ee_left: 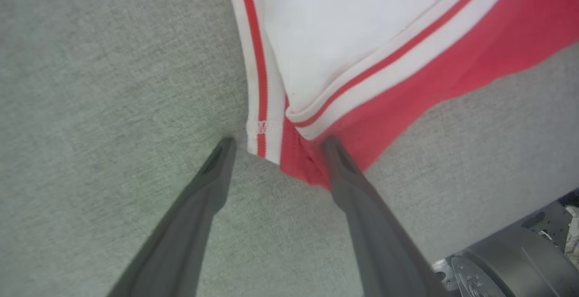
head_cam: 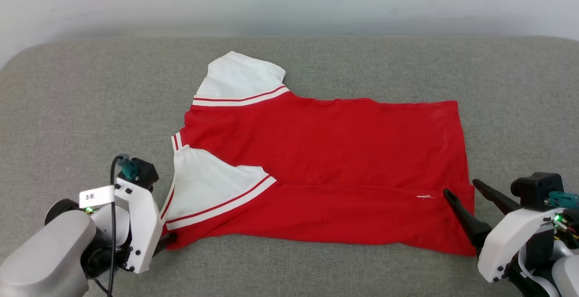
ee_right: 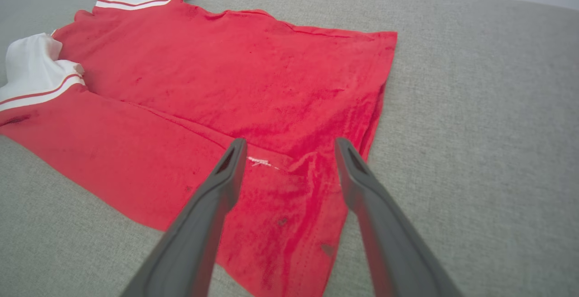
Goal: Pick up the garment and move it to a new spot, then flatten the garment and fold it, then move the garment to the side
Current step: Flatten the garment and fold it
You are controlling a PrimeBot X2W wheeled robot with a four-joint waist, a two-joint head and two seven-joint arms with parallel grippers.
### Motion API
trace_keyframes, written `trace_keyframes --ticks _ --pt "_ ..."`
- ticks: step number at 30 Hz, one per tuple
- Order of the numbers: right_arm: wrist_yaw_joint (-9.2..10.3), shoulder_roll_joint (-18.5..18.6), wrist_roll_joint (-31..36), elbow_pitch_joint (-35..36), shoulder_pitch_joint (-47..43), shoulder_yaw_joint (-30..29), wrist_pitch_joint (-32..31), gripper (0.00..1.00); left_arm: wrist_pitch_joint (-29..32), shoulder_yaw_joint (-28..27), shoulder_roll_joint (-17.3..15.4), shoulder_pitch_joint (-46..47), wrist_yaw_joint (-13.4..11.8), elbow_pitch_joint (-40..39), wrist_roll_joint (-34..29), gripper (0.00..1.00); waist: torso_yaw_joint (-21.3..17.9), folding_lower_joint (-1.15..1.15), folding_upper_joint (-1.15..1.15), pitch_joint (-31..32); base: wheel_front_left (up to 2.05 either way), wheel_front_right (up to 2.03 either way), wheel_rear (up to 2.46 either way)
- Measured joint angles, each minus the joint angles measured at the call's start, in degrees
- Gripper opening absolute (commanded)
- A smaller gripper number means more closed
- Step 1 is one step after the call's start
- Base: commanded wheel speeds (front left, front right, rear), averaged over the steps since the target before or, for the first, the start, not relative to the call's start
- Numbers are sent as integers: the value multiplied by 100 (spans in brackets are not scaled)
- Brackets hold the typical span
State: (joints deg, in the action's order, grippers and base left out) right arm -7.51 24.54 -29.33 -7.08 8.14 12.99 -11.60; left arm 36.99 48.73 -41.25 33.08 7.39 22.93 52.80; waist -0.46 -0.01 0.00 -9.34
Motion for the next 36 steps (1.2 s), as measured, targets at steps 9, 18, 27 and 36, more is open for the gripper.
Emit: trace_keyframes --ticks 9,18,27,36 --pt "0 -3 -2 -48 103 45 34 100 -88 263 13 43 2 294 282 100 -105 0 0 -152 0 0 0" --pt "0 116 -10 66 213 29 -57 100 -302 534 49 144 2 364 532 0 -61 0 0 -28 0 0 0" --pt "0 749 -92 546 357 -147 -828 100 -825 565 -119 254 1 102 691 0 41 1 0 173 0 0 0" --pt "0 1188 -422 958 275 -131 -2504 100 -1043 757 -165 254 1 -219 645 0 173 0 0 291 0 0 0"
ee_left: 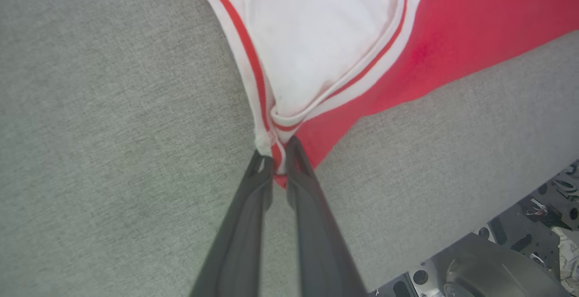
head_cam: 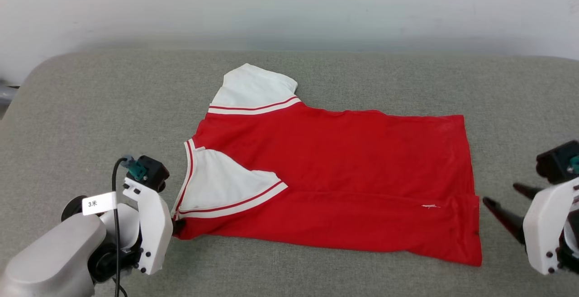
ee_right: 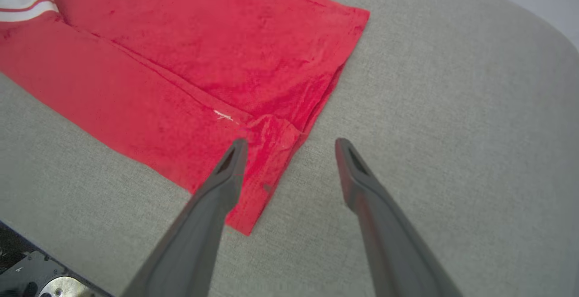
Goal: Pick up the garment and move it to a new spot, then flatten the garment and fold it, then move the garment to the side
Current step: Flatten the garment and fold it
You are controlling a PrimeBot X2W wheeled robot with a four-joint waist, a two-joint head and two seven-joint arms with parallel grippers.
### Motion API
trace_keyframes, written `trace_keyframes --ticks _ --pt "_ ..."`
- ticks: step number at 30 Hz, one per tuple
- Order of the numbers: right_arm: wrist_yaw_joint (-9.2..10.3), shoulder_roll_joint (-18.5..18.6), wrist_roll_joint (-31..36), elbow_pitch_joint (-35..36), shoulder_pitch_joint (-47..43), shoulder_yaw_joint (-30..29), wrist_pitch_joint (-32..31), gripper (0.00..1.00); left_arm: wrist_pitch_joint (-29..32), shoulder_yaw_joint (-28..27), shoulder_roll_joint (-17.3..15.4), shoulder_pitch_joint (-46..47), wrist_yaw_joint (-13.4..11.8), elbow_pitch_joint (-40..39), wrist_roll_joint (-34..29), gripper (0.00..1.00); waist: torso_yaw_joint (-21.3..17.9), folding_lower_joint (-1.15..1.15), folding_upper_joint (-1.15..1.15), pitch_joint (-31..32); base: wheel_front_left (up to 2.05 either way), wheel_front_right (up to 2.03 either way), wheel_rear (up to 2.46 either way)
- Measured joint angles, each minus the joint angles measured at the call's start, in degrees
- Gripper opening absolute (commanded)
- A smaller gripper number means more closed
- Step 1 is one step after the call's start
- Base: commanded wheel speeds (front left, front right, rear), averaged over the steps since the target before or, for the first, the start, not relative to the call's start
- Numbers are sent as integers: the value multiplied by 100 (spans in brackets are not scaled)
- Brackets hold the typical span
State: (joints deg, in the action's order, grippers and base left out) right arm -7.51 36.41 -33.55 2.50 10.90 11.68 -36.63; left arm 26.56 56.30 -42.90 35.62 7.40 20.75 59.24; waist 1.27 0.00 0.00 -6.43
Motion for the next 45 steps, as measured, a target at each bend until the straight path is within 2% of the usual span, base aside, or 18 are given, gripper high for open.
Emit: trace_keyframes --ticks 5,11,22,30,31,32,39,45 --pt "0 42 -177 45 -157 76 -840 100 -65 65 -3 2 0 -78 -48 0 62 0 0 -4 0 0 0" --pt "0 -68 -186 -215 -137 229 -1285 100 -157 71 10 123 0 -98 -98 0 120 0 0 -89 0 0 0" --pt "0 -414 27 -1317 170 690 -1112 100 -301 167 71 296 0 -86 -198 0 212 0 0 -360 0 0 0" --pt "12 -430 -97 -1896 307 1101 -684 100 -402 244 94 371 0 -42 -202 0 244 0 0 -495 0 0 0" --pt "12 -422 -142 -1939 327 1145 -613 28 -408 257 92 371 0 -33 -201 0 238 0 0 -494 0 0 0" --pt "12 -414 -182 -1978 344 1181 -534 0 -417 266 88 371 0 -24 -199 0 229 0 0 -490 0 0 0" --pt "-1 -345 -407 -2111 435 1369 -1 0 -576 305 51 323 0 43 -122 0 177 0 0 -310 0 0 0" --pt "-3 -174 -643 -1950 220 1236 396 0 -742 313 -51 82 -1 2 -45 0 149 1 0 -6 0 0 0"
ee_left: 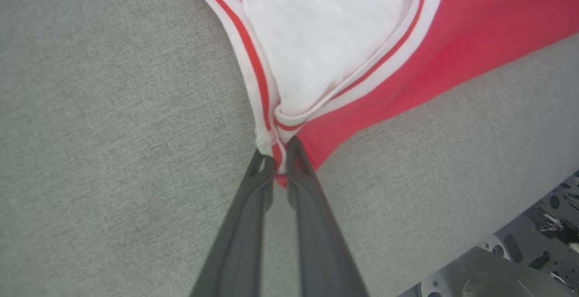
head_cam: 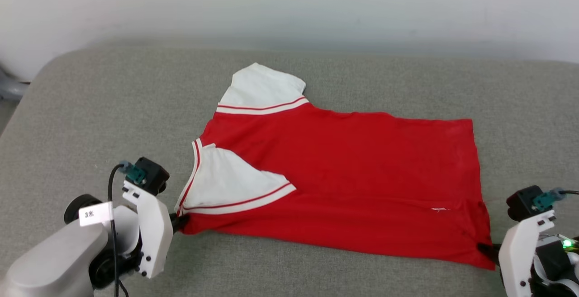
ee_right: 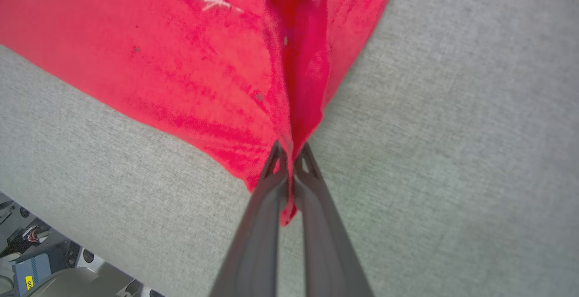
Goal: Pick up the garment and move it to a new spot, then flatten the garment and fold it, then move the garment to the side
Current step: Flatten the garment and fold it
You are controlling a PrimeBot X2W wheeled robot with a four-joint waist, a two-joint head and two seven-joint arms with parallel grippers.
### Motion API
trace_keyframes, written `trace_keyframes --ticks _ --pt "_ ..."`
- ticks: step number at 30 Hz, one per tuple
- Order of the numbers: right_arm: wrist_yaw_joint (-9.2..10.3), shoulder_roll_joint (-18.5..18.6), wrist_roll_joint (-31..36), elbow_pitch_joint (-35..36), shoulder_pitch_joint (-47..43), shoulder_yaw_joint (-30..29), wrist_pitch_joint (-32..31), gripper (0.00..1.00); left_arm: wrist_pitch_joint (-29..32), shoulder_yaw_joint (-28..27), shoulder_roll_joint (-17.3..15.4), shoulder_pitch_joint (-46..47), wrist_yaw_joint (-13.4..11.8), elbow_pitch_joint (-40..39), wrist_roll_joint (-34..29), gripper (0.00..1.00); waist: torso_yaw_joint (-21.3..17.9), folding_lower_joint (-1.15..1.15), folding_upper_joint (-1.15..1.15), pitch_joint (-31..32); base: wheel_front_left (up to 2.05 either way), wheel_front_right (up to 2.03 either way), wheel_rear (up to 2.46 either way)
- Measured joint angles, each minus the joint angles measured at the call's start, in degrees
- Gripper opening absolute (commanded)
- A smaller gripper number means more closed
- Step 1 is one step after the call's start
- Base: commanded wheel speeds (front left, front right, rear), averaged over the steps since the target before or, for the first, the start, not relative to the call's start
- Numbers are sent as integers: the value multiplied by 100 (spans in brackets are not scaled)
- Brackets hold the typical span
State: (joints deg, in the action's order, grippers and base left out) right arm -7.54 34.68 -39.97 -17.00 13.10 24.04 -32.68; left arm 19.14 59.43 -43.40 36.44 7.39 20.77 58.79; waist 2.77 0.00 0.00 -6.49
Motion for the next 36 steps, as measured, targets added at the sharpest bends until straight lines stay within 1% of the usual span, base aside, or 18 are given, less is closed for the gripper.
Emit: trace_keyframes --ticks 6,9,15,20,24,28,32,36 --pt "1 187 -101 422 -424 -248 88 0 -141 5 -188 -380 -116 -267 107 0 -36 0 0 305 0 0 0" --pt "1 240 -110 655 -692 -407 78 0 -204 30 -346 -601 -214 -471 126 0 -55 0 0 431 0 0 0" --pt "0 319 -126 1144 -1268 -799 -110 0 -272 97 -568 -1081 -475 -970 249 0 -69 0 0 573 0 0 0" --pt "0 338 -131 1490 -1667 -1163 -338 0 -325 130 -643 -1328 -621 -1184 334 0 -51 0 0 552 0 0 0" --pt "0 313 -124 1661 -1861 -1408 -527 0 -396 134 -644 -1413 -671 -1238 375 0 -41 0 0 468 0 0 0" --pt "1 158 -75 1650 -1901 -1486 -654 0 -444 125 -583 -1419 -668 -1131 407 0 -30 0 0 352 0 0 0" --pt "1 -87 -32 1436 -1794 -1435 -719 0 -456 134 -414 -1419 -606 -878 466 0 -33 0 0 224 0 0 0" --pt "1 -210 127 1067 -1609 -1323 -657 0 -517 146 -257 -1418 -559 -575 448 0 -23 0 0 143 0 0 0"
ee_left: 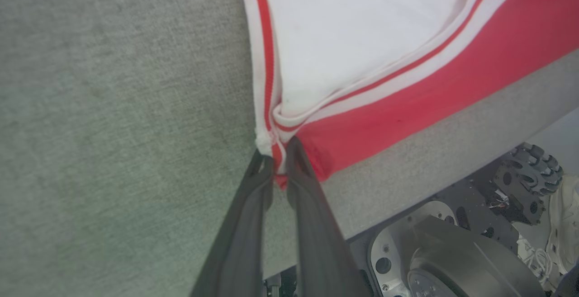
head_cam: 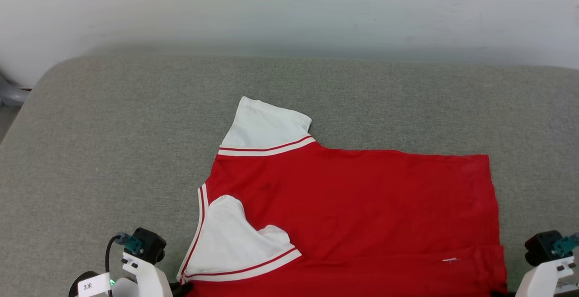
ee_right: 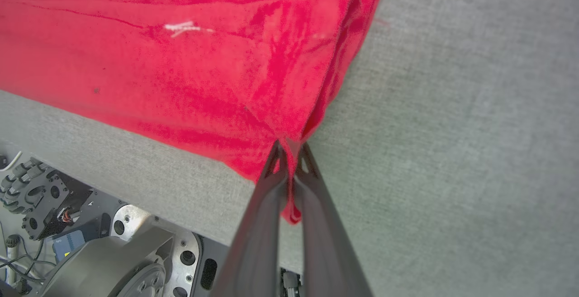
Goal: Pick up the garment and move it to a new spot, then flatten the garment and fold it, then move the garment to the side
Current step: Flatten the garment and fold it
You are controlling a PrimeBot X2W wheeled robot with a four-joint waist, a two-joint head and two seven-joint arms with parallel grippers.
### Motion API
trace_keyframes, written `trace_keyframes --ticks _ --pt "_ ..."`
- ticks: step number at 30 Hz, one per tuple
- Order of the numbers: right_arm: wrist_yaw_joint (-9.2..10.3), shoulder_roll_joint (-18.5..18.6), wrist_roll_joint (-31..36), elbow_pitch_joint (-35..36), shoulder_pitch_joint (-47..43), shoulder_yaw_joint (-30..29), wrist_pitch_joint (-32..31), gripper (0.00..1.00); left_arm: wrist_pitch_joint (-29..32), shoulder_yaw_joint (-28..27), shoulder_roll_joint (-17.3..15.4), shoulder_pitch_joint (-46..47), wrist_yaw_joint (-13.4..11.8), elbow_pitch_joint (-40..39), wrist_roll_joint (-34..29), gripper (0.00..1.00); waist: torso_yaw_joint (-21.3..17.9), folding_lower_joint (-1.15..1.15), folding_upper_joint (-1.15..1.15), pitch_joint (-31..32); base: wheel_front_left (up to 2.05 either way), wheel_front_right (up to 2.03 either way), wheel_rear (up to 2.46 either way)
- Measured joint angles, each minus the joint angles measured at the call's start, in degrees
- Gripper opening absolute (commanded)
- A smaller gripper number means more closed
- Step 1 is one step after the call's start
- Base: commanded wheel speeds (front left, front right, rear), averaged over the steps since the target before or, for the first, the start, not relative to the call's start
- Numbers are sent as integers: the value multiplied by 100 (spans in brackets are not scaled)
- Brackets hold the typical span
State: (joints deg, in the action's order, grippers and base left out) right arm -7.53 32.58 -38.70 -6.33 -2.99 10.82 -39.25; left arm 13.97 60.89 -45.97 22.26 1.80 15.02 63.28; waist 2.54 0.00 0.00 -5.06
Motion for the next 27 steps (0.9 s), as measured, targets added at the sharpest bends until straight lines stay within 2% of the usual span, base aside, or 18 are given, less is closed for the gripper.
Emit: trace_keyframes --ticks 2,3,4,5,11,14,22,27 --pt "0 -49 51 -164 17 67 97 0 -4 1 70 1 22 141 41 0 23 0 0 -11 0 0 0" --pt "1 -65 53 -197 26 96 175 13 -16 -1 103 1 22 181 59 13 35 0 0 -7 0 0 0" --pt "1 -77 62 -215 32 104 280 47 -101 -20 130 1 21 203 53 96 47 0 0 7 0 0 0" --pt "1 -91 88 -221 32 102 390 100 -175 -54 154 0 15 220 74 100 58 0 0 28 0 0 0" --pt "1 -192 266 -132 23 -152 1154 100 -600 -190 14 -97 -121 37 -5 100 87 0 0 197 0 0 0" --pt "2 -352 545 -23 26 -445 1739 100 -836 -302 -85 -98 -235 -163 -73 100 87 0 0 251 0 0 0" --pt "2 -1140 1478 401 187 -1143 3275 100 -1416 -686 -283 207 -714 -438 -454 100 5 0 0 290 0 0 0" --pt "2 -1603 2019 766 283 -1298 3977 100 -1805 -946 -177 662 -859 -403 -678 100 -115 0 0 235 0 0 0"
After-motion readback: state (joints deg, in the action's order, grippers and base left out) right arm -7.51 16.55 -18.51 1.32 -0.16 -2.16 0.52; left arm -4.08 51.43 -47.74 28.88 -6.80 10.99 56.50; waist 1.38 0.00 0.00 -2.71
